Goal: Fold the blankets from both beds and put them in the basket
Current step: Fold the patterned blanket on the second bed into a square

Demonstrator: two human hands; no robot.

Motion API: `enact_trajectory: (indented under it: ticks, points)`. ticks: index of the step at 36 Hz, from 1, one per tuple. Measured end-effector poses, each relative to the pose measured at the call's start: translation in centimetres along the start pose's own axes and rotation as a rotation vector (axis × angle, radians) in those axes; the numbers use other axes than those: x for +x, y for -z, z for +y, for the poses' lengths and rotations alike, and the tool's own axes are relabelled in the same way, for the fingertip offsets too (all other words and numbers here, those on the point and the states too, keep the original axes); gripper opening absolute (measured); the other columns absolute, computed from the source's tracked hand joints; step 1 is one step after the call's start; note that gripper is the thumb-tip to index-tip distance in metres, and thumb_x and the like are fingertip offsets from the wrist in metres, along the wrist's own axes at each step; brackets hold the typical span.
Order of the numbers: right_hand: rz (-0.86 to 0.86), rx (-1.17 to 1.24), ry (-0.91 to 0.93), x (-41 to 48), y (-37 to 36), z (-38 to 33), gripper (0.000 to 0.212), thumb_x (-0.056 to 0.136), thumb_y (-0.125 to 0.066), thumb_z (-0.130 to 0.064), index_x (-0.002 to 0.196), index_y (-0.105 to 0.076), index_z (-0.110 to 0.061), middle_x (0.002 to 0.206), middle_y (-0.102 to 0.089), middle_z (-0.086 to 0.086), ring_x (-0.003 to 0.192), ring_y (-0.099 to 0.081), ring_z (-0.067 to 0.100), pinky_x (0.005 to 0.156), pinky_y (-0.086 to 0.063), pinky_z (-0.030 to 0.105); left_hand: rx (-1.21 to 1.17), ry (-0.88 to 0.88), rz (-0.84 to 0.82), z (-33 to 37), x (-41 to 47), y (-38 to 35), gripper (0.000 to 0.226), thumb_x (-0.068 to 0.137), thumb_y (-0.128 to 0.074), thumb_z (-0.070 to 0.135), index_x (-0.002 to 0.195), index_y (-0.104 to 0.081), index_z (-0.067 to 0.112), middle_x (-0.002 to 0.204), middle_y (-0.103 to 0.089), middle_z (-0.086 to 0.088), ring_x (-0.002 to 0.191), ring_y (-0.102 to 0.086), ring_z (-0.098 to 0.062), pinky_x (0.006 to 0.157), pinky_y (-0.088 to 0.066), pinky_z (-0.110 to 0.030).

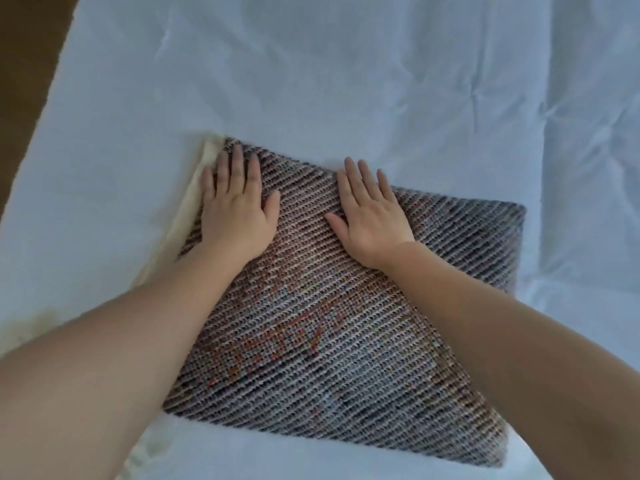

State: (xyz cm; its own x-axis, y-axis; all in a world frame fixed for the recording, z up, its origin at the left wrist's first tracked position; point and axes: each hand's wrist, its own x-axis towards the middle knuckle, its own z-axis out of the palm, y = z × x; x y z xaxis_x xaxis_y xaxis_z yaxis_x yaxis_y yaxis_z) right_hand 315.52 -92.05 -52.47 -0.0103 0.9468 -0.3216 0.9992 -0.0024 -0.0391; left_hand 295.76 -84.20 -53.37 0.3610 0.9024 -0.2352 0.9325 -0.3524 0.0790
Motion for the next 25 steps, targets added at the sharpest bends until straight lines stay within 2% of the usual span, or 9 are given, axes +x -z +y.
enact_trajectory:
  ticks: [3, 10, 13, 16, 20, 25]
  points:
    - [-0.031, -0.011, -0.079, -2.8, -0.7, 4.1, 0.074, 0.096, -0.003, -0.058, 0.151, 0.010, -0.010, 0.159, 0.016, 0.009, 0.146, 0.018, 0.022, 0.118, 0.012, 0.040, 0.029, 0.029, -0.003, 0.3, 0.9, -0.6, 0.071, 0.097, -0.011, 0.052, 0.152, 0.003, 0.010, 0.160, 0.007, -0.013, 0.148, 0.008, -0.028, 0.119, 0.004, -0.047]
    - [-0.052, -0.005, -0.285, -8.7, -2.7, 11.9, 0.079, 0.092, 0.001, -0.063, 0.150, 0.013, -0.011, 0.159, 0.015, 0.008, 0.146, 0.017, 0.021, 0.119, 0.012, 0.038, 0.082, 0.048, 0.000, 0.6, 1.0, -0.9, 0.071, 0.096, -0.016, 0.048, 0.152, 0.000, 0.007, 0.161, 0.002, -0.015, 0.148, 0.003, -0.030, 0.119, 0.001, -0.048]
    - [-0.064, 0.021, -0.391, -10.0, -3.0, 13.7, 0.082, 0.090, 0.003, -0.063, 0.151, 0.009, -0.009, 0.160, 0.014, 0.010, 0.146, 0.016, 0.022, 0.118, 0.014, 0.037, 0.108, 0.089, -0.007, 1.1, 1.0, -0.8, 0.072, 0.096, -0.016, 0.047, 0.152, 0.001, 0.006, 0.160, 0.004, -0.016, 0.147, 0.004, -0.031, 0.119, 0.002, -0.050]
    - [-0.077, 0.053, -0.477, -10.5, -2.6, 13.3, 0.078, 0.095, -0.005, -0.058, 0.151, 0.006, -0.005, 0.159, 0.013, 0.014, 0.147, 0.015, 0.025, 0.119, 0.012, 0.039, 0.084, 0.125, -0.012, 3.2, 0.1, -0.2, 0.073, 0.095, -0.012, 0.049, 0.151, 0.003, 0.003, 0.159, 0.007, -0.020, 0.147, 0.007, -0.033, 0.119, 0.002, -0.051]
    - [0.005, 0.132, -0.519, -11.5, -1.9, 9.6, 0.077, 0.097, -0.011, -0.055, 0.151, 0.004, -0.001, 0.159, 0.010, 0.018, 0.147, 0.012, 0.031, 0.120, 0.006, 0.043, 0.047, -0.062, -0.031, 8.0, -3.2, -0.1, 0.073, 0.096, -0.009, 0.052, 0.151, 0.010, 0.008, 0.159, 0.013, -0.017, 0.147, 0.013, -0.030, 0.119, 0.006, -0.049]
    - [-0.004, 0.204, -0.490, -14.0, -2.6, 3.6, 0.074, 0.097, -0.008, -0.054, 0.151, 0.006, -0.003, 0.159, 0.013, 0.016, 0.146, 0.015, 0.030, 0.119, 0.006, 0.045, -0.002, -0.310, -0.091, 13.6, -8.3, -1.5, 0.065, 0.097, -0.009, 0.047, 0.148, 0.016, 0.015, 0.159, 0.017, -0.010, 0.146, 0.018, -0.024, 0.118, 0.009, -0.049]
